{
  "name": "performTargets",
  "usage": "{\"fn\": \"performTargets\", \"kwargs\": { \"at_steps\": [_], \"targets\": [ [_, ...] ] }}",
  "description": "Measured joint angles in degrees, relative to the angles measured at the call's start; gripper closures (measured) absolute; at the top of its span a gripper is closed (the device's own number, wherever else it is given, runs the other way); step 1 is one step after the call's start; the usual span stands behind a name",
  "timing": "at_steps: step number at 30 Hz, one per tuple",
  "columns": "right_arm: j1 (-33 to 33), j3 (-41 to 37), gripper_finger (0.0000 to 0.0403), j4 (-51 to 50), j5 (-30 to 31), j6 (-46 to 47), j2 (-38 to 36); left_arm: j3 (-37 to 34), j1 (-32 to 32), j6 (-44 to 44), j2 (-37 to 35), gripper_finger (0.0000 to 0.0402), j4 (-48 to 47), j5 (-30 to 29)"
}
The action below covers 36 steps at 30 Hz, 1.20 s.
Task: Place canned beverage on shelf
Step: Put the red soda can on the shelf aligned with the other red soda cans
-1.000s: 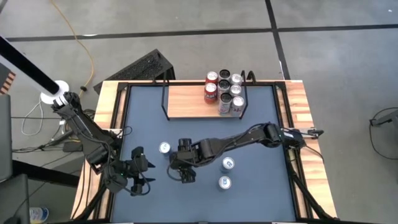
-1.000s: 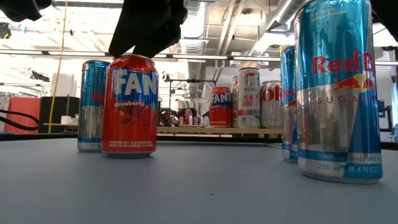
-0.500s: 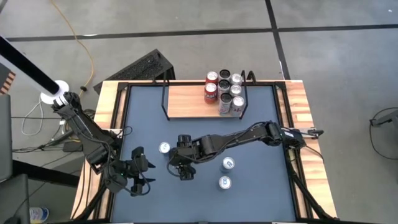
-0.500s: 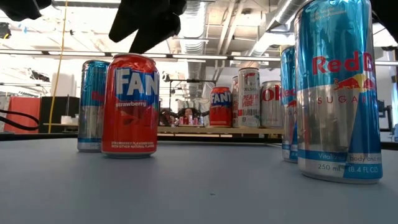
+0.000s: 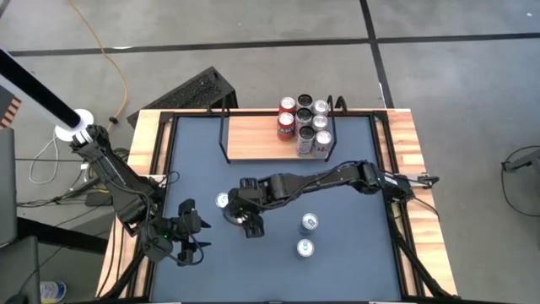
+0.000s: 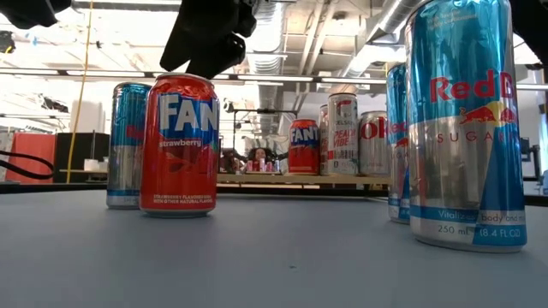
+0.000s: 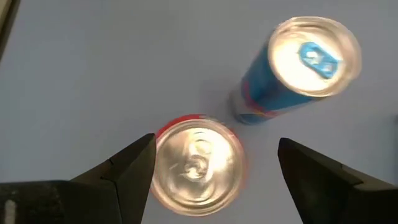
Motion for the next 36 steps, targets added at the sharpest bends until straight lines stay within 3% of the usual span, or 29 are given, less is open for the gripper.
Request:
{"fn": "performTargets", "kwargs": {
  "at_steps": [36],
  "targets": [
    [-0.48, -4.66, 0.0083, 3.08, -3.48, -3.61, 0.09, 0.00, 0.00, -0.22, 0.00, 0.0157, -0.66, -2.58]
  ]
}}
